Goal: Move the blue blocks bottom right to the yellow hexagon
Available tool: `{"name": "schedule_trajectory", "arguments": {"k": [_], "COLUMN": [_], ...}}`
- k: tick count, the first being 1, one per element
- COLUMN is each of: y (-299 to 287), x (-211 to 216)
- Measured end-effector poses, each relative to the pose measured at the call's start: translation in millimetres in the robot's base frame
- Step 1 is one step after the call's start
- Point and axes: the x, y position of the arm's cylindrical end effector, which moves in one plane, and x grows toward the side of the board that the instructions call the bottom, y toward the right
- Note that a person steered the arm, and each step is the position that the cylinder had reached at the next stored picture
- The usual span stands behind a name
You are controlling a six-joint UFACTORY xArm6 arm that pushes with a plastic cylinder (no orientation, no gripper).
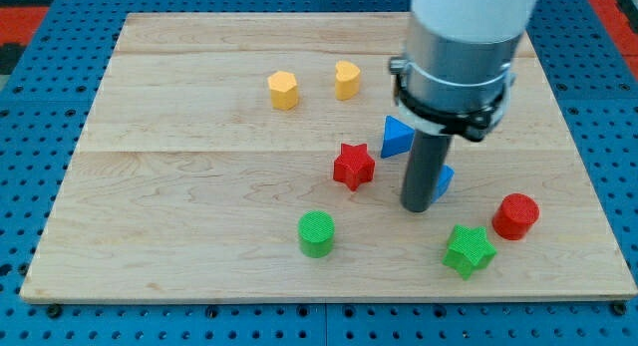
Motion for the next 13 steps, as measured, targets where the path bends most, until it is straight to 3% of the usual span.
{"name": "schedule_trajectory", "arguments": {"k": [2, 3, 4, 8, 9, 10, 11, 12, 13], "y": [1, 29, 67, -26, 89, 181, 209, 173, 115], "x": [-35, -14, -18, -72, -71, -31, 32, 55, 50]}}
